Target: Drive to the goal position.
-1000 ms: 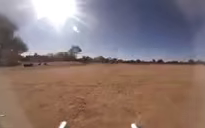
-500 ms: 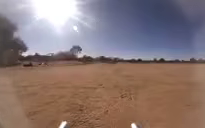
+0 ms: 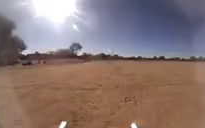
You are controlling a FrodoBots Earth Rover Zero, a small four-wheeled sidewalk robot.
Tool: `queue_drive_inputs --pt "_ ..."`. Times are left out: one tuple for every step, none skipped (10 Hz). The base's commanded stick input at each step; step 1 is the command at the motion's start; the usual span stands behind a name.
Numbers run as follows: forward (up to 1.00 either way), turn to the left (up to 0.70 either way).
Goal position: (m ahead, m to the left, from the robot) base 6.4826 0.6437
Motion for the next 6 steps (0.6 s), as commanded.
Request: queue_drive_inputs --pt "0.50 0.00" --pt "0.50 0.00" --pt "0.50 0.00" --pt "0.50 0.00" --pt "0.50 0.00" --pt "0.50 0.00"
